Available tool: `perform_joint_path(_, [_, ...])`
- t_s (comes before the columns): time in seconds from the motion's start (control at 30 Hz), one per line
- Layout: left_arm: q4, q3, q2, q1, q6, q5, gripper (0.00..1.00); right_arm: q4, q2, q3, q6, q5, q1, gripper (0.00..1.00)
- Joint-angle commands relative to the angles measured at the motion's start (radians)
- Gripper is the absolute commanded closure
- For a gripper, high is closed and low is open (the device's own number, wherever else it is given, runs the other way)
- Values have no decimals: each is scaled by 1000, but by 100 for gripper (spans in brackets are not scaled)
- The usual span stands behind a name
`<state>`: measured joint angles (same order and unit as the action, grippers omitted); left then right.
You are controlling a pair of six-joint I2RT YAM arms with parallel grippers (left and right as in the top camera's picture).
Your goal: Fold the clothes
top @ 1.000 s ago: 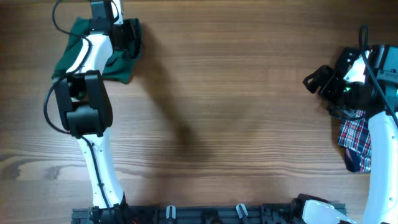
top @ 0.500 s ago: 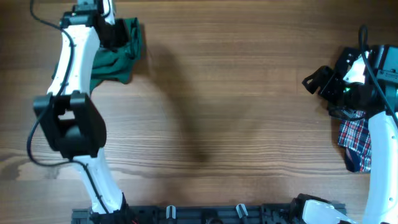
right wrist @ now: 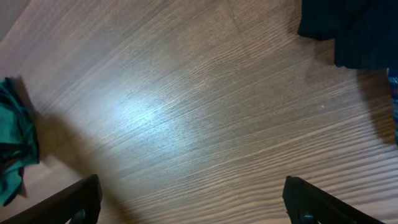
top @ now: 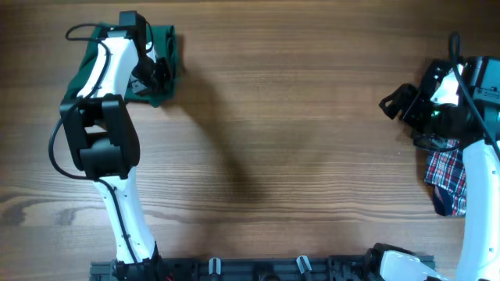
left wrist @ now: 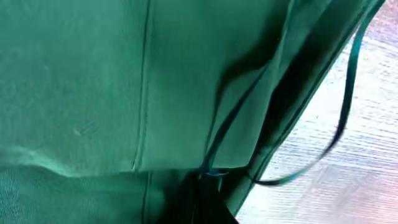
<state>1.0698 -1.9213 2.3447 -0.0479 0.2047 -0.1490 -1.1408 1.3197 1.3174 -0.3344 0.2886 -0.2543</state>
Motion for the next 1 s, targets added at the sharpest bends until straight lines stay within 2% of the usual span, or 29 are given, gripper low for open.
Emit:
perform_joint_path(0.0, [-63,6,4,-2,9,-25,96,11,-13,18,16,27,-2,6])
perform_joint_path(0.1, [-57,-19,-26,-6,14,-26,96,6,-13,18,17,27,-2,6])
perform_joint_path(0.3, [-72,-21,-211,-12,13,3,96,7,-13,18,16,27,-2,6])
perform_joint_path(0.43, [-124,-21,-279,-58,40,163,96,11,-13,18,13,27,-2,6])
perform_joint_path(0.47, [-114,-21,-270,-79,70,166,96,11,-13,18,12,27,-2,6])
perform_joint_path(0.57, [61,-21,-247,-135,202,132,96,10,-13,18,10,27,-1,6])
perform_joint_path(0.67, [206,-21,-246,-166,227,166,96,15,-13,18,9,27,-1,6])
perform_joint_path(0.77, [227,-15,-244,-193,259,235,96,28,-13,18,9,27,-1,6])
perform_joint_path(0.97, [204,72,-208,-249,276,237,96,30,-13,18,10,27,-2,6])
